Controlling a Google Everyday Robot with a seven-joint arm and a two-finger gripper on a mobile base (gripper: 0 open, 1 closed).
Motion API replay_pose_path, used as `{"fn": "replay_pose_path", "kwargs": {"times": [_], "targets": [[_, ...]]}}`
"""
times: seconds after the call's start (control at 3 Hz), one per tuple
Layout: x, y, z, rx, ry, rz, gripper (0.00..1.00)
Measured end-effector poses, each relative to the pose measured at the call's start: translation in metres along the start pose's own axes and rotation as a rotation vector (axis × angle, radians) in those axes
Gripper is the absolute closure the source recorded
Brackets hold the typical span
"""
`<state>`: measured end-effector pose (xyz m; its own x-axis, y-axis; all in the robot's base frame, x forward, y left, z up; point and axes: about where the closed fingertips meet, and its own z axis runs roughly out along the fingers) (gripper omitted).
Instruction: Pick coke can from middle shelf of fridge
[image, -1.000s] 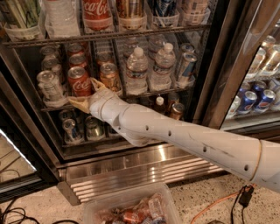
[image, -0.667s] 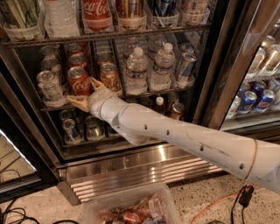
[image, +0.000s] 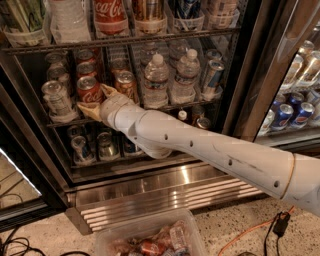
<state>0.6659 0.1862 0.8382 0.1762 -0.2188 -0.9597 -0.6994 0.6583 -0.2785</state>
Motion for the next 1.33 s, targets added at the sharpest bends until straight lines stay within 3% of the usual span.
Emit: {"fn": "replay_pose_path", "kwargs": {"times": [0.67, 1.0, 1.33], "targets": [[-0.001, 0.002, -0.003, -0.025, 0.028, -0.021, 0.94], [-0.010, 0.003, -0.005, -0.038, 0.020, -0.035, 1.00], [-0.016, 0.006, -0.008, -0.050, 0.013, -0.047, 1.00]]}}
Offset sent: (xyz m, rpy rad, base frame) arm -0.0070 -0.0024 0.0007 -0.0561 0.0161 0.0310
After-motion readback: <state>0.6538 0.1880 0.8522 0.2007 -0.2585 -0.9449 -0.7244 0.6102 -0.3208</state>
